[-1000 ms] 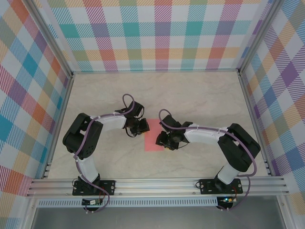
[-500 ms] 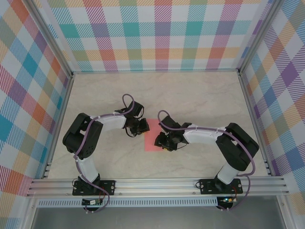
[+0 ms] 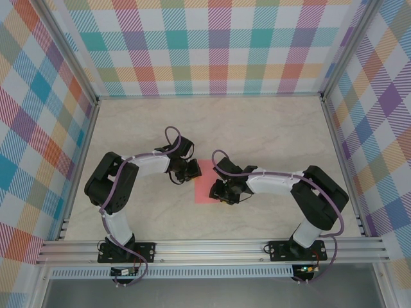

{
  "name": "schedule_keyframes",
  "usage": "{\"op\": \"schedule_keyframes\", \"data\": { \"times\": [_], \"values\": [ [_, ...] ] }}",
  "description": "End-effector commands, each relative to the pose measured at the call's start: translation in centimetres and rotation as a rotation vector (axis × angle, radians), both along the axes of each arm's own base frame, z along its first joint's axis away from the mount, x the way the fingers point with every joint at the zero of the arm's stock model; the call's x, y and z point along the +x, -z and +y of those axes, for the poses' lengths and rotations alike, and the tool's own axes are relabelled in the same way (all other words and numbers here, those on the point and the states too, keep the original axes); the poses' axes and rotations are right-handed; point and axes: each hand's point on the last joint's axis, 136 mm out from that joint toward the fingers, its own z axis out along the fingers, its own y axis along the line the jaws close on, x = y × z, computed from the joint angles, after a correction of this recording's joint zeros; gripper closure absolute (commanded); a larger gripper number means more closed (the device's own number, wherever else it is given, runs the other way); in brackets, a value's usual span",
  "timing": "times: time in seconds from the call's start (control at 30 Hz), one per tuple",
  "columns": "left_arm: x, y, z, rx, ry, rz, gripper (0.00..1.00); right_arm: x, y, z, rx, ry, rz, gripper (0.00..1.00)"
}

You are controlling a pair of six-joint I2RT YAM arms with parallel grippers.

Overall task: Fold a paper plane with a square sheet of paper (pick it up from the middle)
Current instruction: Third fold the triangle at the center of the table.

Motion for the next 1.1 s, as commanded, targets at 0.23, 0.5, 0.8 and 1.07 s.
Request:
{"op": "schedule_keyframes", "data": {
  "times": [0.23,0.5,0.8,1.07],
  "values": [
    [-2.5,3.0,1.6,0.066,-0.002,0.108,0.86,0.0,1.1,1.7,0.058,-0.01,0.026,0.62],
    [-2.7,3.1,1.5,0.058,-0.005,0.115,0.86,1.3,-0.3,3.5,0.106,-0.03,-0.016,0.66],
    [-2.8,3.1,1.5,0.054,-0.004,0.115,0.86,2.1,-0.8,4.5,0.118,-0.043,-0.03,0.62],
    [-2.8,3.0,1.6,0.058,-0.005,0.114,0.86,4.0,-2.4,4.5,0.157,-0.038,-0.102,0.56]
  ]
}}
